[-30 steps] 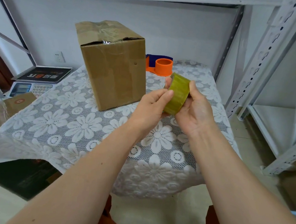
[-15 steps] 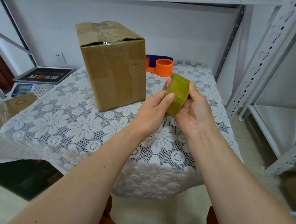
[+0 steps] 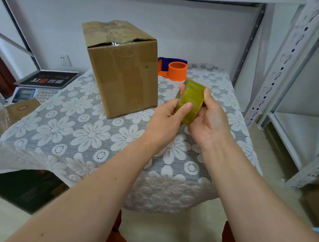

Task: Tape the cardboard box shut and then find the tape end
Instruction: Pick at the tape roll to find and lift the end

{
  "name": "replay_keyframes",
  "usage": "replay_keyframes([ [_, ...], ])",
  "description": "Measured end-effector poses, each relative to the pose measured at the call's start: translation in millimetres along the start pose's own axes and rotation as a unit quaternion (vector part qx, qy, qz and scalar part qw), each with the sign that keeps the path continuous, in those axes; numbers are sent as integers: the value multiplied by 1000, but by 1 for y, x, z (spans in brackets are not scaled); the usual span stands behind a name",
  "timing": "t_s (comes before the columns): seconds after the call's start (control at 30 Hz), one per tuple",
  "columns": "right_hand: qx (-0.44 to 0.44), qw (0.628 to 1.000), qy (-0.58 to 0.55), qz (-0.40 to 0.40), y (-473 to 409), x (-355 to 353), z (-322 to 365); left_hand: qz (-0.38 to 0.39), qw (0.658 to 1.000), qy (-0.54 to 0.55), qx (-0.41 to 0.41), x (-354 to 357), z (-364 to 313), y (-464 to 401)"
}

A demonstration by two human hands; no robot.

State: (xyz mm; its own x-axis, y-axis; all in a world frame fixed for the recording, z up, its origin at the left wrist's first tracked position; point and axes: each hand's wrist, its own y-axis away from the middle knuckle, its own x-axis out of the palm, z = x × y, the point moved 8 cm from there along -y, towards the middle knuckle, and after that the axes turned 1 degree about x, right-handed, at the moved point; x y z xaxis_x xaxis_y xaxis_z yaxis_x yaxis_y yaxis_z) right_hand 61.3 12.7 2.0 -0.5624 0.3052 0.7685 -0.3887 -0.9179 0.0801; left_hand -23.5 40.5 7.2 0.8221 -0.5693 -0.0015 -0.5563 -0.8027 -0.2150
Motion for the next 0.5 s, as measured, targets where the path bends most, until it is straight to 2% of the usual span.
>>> replay_keyframes([
  [0.13, -4, 1000, -9, -4, -2, -4, 2, 24, 1000, 4, -6, 3, 5, -2],
  [0.23, -7, 1000, -11, -6, -1, -3, 2, 47, 997, 56, -29, 6, 6, -1],
  [0.4, -6, 1000, 12, -14, 1, -2, -2, 22, 996, 75, -37, 4, 8, -1],
  [0.5, -8, 1000, 22, -18, 0, -4, -1, 40, 995, 82, -46, 7, 11, -2],
])
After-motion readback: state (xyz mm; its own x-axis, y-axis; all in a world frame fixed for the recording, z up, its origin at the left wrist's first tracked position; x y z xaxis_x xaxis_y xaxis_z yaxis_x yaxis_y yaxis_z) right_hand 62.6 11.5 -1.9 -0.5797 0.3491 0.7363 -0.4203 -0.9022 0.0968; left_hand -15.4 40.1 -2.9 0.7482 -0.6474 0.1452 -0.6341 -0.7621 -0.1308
